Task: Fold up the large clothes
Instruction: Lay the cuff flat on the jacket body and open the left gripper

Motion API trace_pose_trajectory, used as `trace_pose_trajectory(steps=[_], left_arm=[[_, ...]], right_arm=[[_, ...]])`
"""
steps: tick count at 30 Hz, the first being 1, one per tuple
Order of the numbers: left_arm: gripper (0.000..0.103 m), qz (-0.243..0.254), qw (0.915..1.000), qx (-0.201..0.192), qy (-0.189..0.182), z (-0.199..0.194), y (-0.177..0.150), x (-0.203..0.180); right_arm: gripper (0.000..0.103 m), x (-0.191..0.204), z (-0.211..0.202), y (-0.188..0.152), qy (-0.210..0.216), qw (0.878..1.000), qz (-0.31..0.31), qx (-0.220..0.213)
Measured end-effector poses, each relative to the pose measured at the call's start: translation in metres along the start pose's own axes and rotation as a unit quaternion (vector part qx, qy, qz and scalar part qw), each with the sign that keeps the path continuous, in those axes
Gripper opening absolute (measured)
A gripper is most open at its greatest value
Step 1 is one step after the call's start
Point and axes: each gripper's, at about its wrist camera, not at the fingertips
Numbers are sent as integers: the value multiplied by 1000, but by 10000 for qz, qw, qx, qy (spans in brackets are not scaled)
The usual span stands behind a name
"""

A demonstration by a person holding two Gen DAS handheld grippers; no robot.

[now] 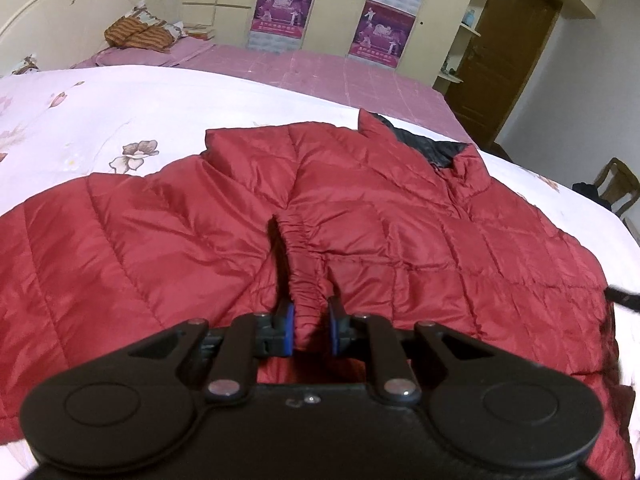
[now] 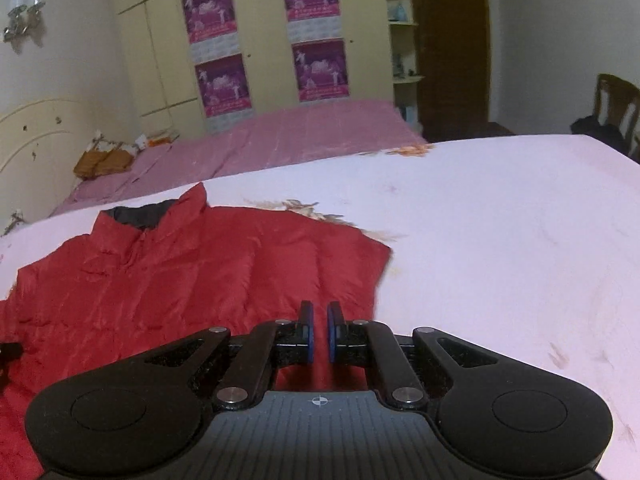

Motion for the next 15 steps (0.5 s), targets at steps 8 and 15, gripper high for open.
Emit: trace_pose_trajectory(steps=[8, 15], left_arm=[[19, 67, 10000, 25, -13, -3, 0, 3], [37, 129, 9979, -592, 208, -21, 32, -1]], right_arm=[[6, -9, 20, -15, -163, 9994, 30, 315], [6, -12, 3, 11, -117, 9995, -162, -228]])
Point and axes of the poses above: each gripper's, at about its wrist camera, not at the fingertips, and z roughly the way its jaws point, x to its left, y to its top, and after that the axes turned 9 degrees about y, right-handed
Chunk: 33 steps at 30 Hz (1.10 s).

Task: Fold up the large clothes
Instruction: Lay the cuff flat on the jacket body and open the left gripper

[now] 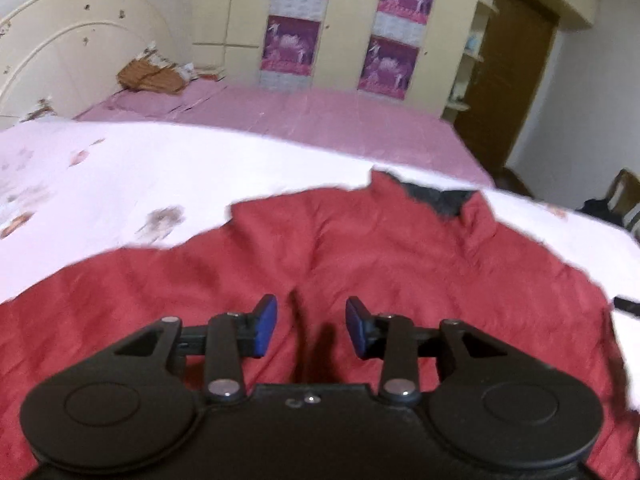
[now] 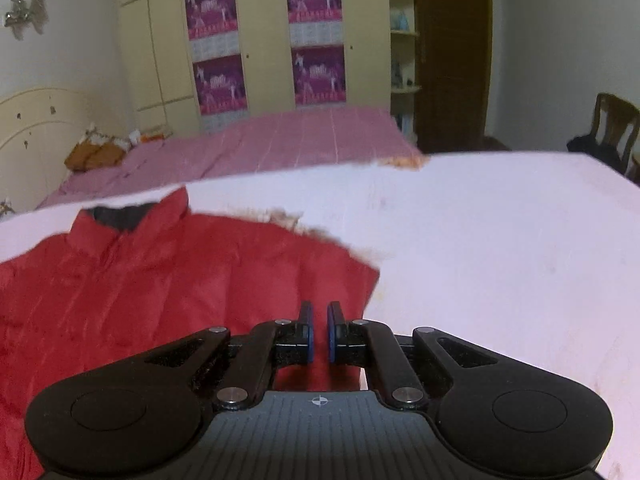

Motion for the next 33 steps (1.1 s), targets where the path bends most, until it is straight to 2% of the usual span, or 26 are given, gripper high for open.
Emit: trace_pose_trajectory(steps=[3, 5, 7, 8, 11, 19, 23, 26, 30, 33], left_arm=[[38, 388, 9991, 106, -160, 25, 9, -30], [41, 647, 9975, 249, -112, 43, 7, -45], [42, 825, 9959, 358, 25, 57, 0, -46], [42, 815, 9958, 424, -38, 63, -4, -42], [43, 926, 9951, 346, -25, 63, -9, -43], [43, 1002, 9943, 346, 79, 62, -9, -46], [41, 1050, 9933, 476, 118, 57, -2, -47], [40, 1116, 9931, 356, 104, 37, -3, -48], [42, 1061, 9938, 314, -99, 11, -22, -50], [43, 1136, 9926, 438, -50, 16, -36, -52]], right_arm=[[6, 2, 24, 7, 79, 9998, -147, 93], [6, 2, 41, 7, 101, 9994, -280, 201], [6, -4, 53, 4, -83, 9988, -335, 356], [6, -10, 59, 1, -262, 9981, -323, 456], [6, -23, 58, -7, -280, 9984, -245, 432], [6, -20, 63, -7, -326, 9979, -347, 449], [6, -16, 59, -3, -398, 9968, -416, 551], [6, -14, 36, 2, -338, 9980, -327, 434], [6, -10, -1, -9, -82, 9992, -19, 386], [6, -1, -13, -27, 42, 9985, 110, 540]])
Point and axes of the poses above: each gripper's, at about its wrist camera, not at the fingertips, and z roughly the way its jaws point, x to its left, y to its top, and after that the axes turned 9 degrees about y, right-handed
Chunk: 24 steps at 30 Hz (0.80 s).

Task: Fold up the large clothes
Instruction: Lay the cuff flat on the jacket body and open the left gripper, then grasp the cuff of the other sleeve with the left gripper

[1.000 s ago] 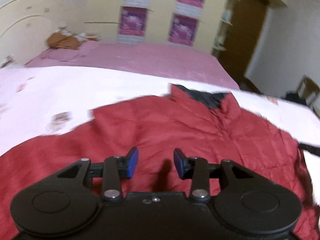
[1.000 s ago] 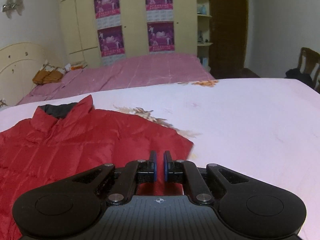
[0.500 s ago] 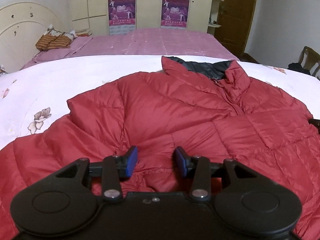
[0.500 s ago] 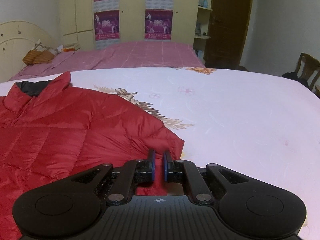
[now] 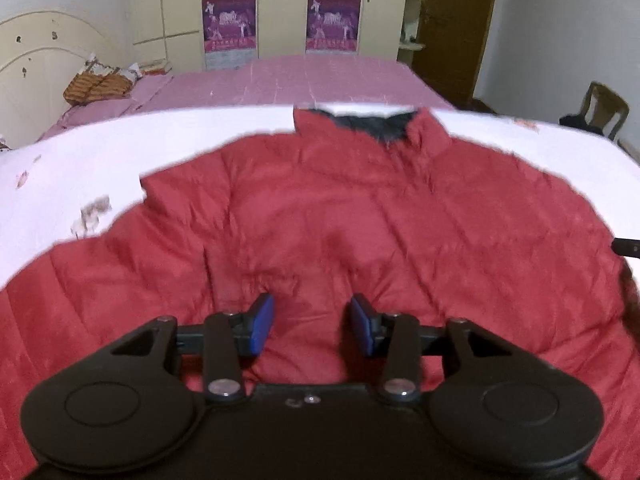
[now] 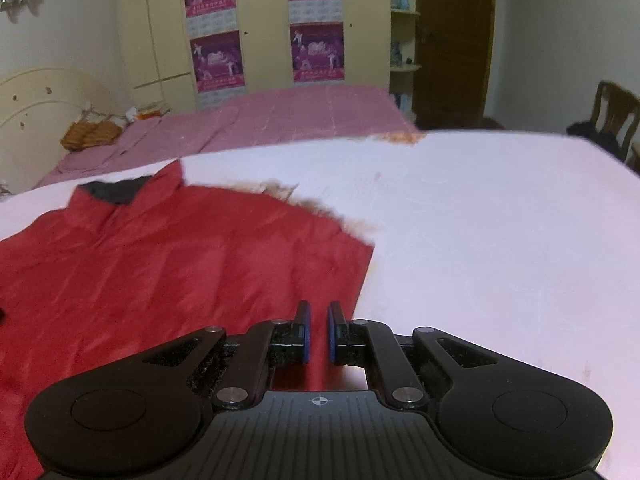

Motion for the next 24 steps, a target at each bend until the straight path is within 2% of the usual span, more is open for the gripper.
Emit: trace_pose_trajectory(steps=[2, 4, 11, 13, 15, 18, 24], left_arm=[[44, -94, 9999, 32, -17, 6, -1, 1], [44, -47, 10000, 26, 19, 8, -1, 0], [45, -63, 10000, -6, 12, 6, -5, 2], [41, -95, 9999, 51, 79, -1, -4, 5], [41, -139, 9998, -107, 132, -12, -3, 8], [41, -47, 9999, 78, 128, -4, -6, 6], [42, -112, 9999, 62, 109, -6, -5, 10]], right_arm=[[6, 4, 8, -11, -96, 9998, -58, 190], [6, 5, 13, -18, -153, 9997, -106, 172], [6, 11, 15, -21, -330, 9986, -374, 199], [6, 12, 14, -19, -350, 9982, -404, 254], [6, 12, 11, -19, -377, 9978, -459, 302], [6, 12, 12, -24, -370, 9976, -511, 300], [6, 17, 9, -19, -473, 9970, -544, 290]])
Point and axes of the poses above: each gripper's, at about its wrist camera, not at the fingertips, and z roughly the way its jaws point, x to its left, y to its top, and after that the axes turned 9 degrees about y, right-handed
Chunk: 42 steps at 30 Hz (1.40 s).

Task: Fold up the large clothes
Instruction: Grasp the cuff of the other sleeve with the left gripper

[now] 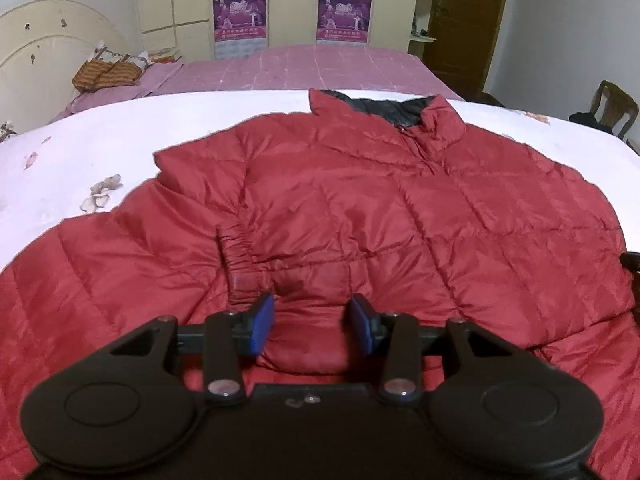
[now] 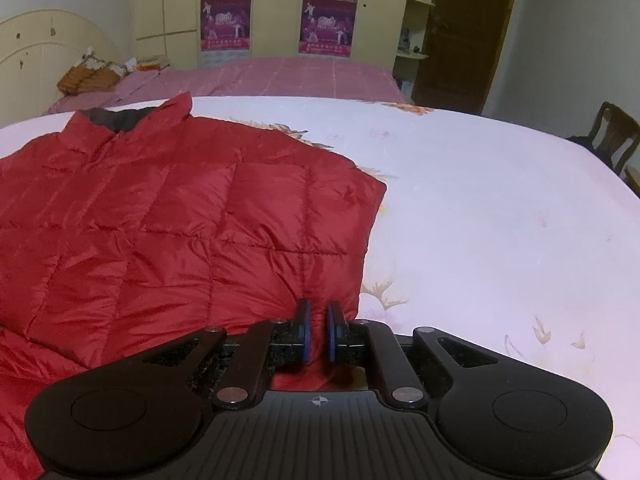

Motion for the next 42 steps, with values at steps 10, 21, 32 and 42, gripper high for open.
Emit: trace_pose_trajectory(steps=[10, 21, 32, 42], left_arm=[[93, -1288, 9879, -618, 611, -60, -40, 82], [72, -3104, 9415, -272, 1282, -112, -134, 194], [54, -5139, 8440, -608, 1410, -142, -209, 273], [13, -6430, 7510, -1139, 979, -127, -233, 318]], right_arm=[[29, 9, -55, -18, -38, 9981, 205, -576], [86, 32, -55, -18, 117, 9968, 223, -759], [69, 53, -40, -18, 342, 9980, 219, -492], [46, 41, -43, -18, 253, 9976, 437, -472]])
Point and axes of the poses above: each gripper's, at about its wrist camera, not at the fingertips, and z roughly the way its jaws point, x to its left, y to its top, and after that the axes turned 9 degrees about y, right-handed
